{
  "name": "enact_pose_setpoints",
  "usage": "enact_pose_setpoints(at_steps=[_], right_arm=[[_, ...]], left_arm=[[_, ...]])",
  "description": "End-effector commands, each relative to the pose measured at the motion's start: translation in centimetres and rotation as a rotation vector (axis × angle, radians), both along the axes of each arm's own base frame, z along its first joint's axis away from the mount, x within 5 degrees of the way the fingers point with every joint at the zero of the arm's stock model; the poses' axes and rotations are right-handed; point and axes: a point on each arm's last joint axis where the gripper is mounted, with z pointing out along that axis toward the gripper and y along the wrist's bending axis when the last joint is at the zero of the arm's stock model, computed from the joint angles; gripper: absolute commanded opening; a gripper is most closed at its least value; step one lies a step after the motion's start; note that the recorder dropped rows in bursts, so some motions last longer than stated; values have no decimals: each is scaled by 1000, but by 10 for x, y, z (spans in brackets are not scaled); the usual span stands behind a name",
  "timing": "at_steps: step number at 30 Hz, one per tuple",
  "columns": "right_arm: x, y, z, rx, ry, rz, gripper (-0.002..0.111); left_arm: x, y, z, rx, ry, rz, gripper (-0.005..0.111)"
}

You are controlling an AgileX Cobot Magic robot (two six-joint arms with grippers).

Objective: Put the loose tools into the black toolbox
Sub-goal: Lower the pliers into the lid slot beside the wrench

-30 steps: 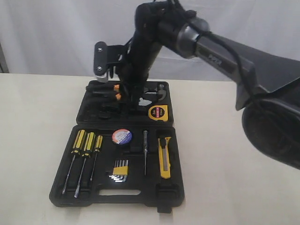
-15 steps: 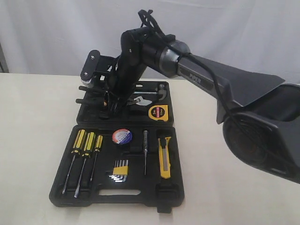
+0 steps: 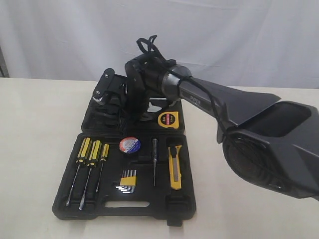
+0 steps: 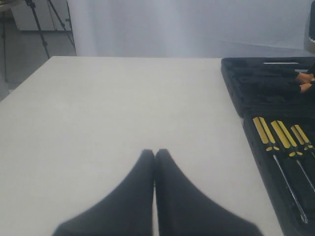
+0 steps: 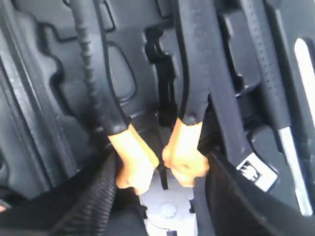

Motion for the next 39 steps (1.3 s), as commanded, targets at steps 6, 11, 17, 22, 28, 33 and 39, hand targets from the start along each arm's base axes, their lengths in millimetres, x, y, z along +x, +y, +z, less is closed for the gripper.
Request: enact_pose_setpoints(at_steps=[6,11,17,22,28,33,39], right_arm=[[2,4,-19,15,12,-30,22],[-1,8,-21,31,41,-4,22],[-5,11,-22,41,87,42,22],[-6,12,-22,34,102,64,22],[-9,12,-19,4,123,124,22],[-11,11,-13,-29,136,177,22],[-12,10,-13,-37,146,194,22]], left_arm=[[0,-1,0,-14,-8,-5,0],[0,-1,0,-14,-8,-5,0],[0,-1,0,-14,-8,-5,0],[0,-1,0,-14,-8,-5,0],[0,-1,0,-14,-8,-5,0],[0,-1,0,-14,-8,-5,0],[0,-1,0,-14,-8,-5,0]])
